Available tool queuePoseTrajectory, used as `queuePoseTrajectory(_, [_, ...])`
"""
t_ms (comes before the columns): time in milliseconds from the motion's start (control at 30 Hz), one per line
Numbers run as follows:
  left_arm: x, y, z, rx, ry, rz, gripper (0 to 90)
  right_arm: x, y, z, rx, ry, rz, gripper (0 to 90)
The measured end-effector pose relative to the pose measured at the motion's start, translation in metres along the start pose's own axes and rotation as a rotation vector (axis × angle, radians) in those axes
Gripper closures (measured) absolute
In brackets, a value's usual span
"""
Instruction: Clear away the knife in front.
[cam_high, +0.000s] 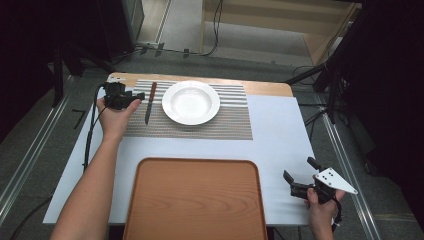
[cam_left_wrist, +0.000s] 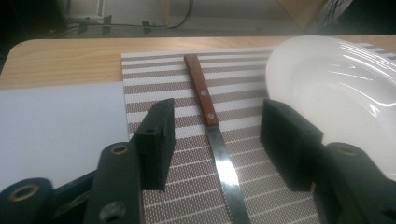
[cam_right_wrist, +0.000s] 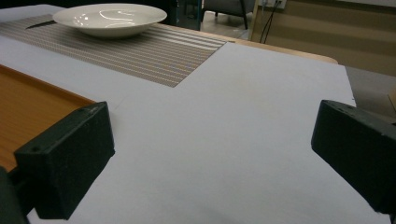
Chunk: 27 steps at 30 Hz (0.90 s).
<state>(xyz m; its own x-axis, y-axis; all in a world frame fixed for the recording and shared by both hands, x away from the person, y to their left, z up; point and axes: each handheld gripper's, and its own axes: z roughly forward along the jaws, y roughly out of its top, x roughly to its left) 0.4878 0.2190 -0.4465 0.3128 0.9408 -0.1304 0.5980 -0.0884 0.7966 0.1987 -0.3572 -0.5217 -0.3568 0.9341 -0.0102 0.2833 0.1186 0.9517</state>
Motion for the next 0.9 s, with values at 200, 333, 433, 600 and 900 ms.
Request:
queuePoseTrajectory(200, [0.005,0.005,0.021,0.062,-0.013,-0.061,54.6,0.000,0.000,0.001,0.001,0.000,-0.004,0.0])
queuePoseTrajectory(333, [0.002,0.008,0.032,0.097,-0.007,-0.053,54.7,0.000,0.000,0.001,0.001,0.000,0.000,0.0])
queuePoseTrajectory(433, [-0.001,0.010,0.040,0.118,0.013,-0.047,56.2,0.000,0.000,0.001,0.003,-0.002,-0.002,0.0])
queuePoseTrajectory(600, [-0.006,0.011,0.055,0.172,0.014,-0.049,59.2,0.002,0.000,0.003,0.013,-0.005,-0.012,0.0])
queuePoseTrajectory(900, [-0.016,0.014,0.070,0.222,0.068,0.009,66.0,0.002,0.001,0.003,0.018,-0.011,-0.013,0.0])
